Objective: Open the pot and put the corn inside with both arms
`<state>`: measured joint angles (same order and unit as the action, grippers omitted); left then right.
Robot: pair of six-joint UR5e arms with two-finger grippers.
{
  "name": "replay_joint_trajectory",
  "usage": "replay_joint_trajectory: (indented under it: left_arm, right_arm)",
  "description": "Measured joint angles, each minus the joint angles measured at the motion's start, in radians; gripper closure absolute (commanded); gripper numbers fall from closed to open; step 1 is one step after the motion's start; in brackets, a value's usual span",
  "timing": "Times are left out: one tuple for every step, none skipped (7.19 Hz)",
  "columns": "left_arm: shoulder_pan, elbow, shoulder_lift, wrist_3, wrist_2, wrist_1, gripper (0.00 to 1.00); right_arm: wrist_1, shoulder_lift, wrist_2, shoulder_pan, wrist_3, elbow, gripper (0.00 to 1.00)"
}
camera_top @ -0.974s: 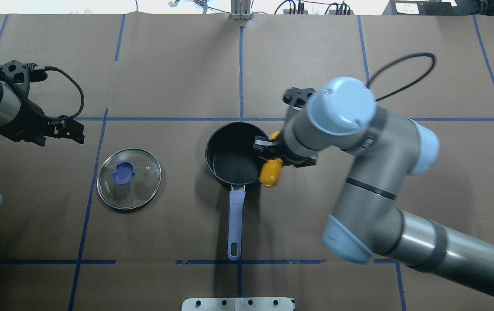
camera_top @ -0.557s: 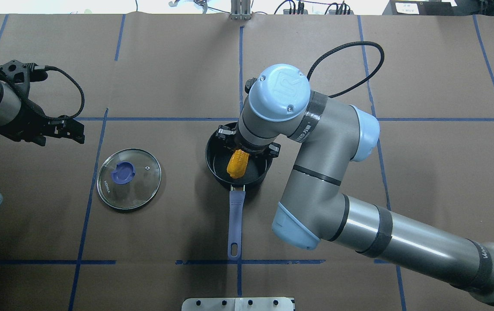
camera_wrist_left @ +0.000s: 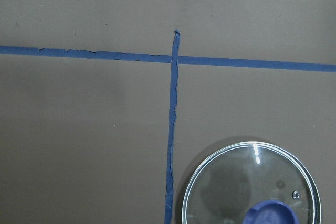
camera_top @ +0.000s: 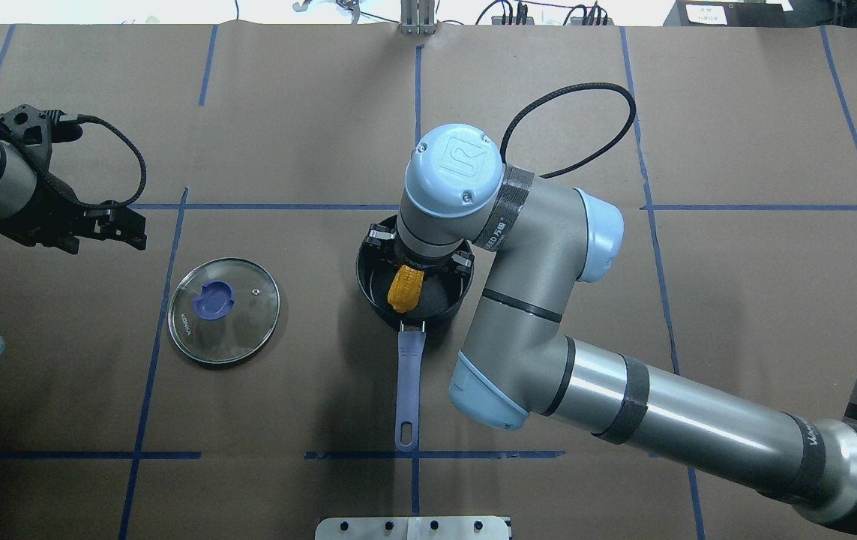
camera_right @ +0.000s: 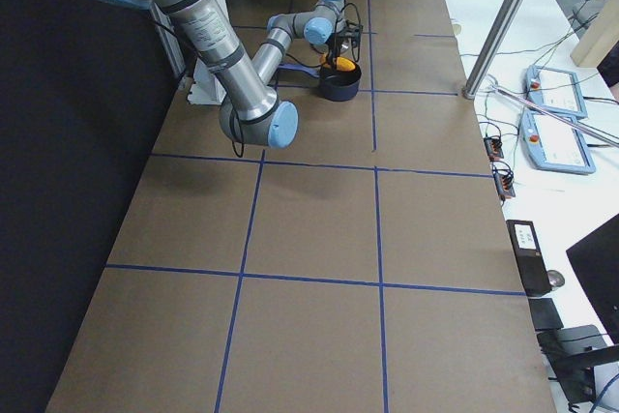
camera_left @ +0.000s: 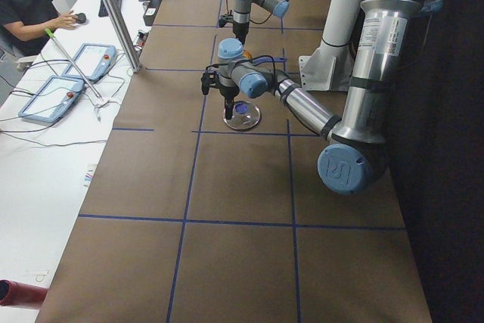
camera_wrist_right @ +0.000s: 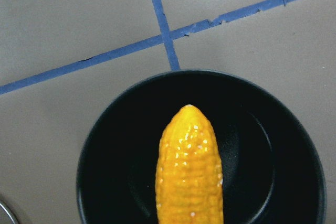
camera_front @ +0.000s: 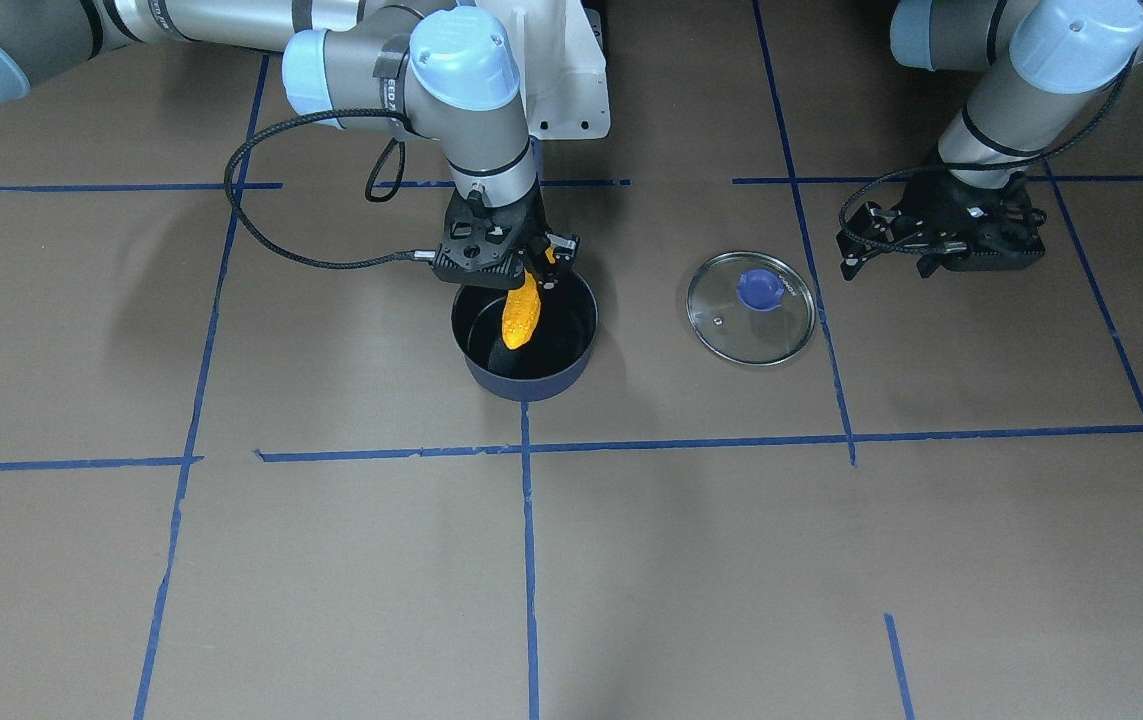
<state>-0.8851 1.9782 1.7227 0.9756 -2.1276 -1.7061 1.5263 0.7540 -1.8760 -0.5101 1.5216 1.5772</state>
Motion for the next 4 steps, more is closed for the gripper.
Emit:
replay_joint_trajectory:
  left_arm:
    - [0.0,0.0,-0.001,0.0,0.0,0.0,0.0]
    - [-0.001,-0.003,-0.003,-0.008,0.0,0.0,0.0]
    - [-0.01,-0.005,-0.017,-0.041,-0.001,-0.001,0.0]
    - [-0.039,-0.004,-0.052,-0.117,-0.003,-0.002,0.0]
  right_arm:
    - [0.001,0.0,-0.003,0.003,0.0,-0.003,0.01]
    - [0.003,0.022,-0.016,-0.005,-0.001,0.026,0.01]
    - [0.006,0.084,-0.049,-0.034,-0.014,0.1,0.01]
    - [0.009,0.199,-0.122,-0.107,-0.071,0.22,0.0]
